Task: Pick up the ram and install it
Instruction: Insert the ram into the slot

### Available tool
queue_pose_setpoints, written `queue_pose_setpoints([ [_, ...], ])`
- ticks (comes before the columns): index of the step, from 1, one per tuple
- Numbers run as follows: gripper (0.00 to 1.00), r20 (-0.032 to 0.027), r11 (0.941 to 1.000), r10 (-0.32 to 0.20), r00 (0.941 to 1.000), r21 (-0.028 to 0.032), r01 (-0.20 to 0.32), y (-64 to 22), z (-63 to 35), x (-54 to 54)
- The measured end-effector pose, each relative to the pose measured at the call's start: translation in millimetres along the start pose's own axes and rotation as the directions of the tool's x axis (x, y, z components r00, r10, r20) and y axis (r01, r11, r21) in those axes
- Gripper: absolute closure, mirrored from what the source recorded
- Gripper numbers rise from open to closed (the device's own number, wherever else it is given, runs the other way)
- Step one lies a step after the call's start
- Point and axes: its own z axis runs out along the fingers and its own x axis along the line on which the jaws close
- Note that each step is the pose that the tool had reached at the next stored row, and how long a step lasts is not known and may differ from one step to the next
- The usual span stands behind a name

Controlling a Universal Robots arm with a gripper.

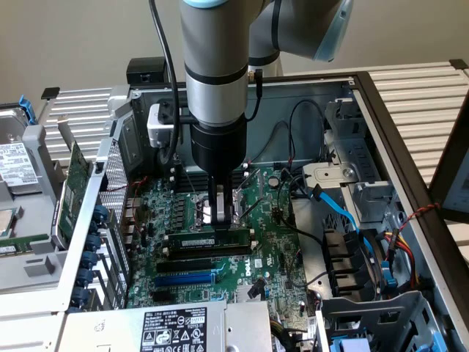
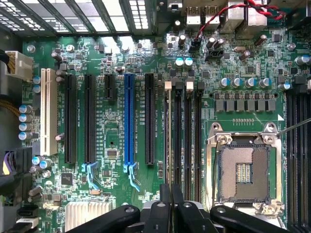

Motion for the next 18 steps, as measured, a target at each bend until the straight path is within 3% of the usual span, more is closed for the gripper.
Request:
queue_pose_setpoints([
  [18, 0.88, 0.0001, 1.0, 0.001, 1.0, 0.0001, -0.001, 0.4, 1.5, 0.0],
])
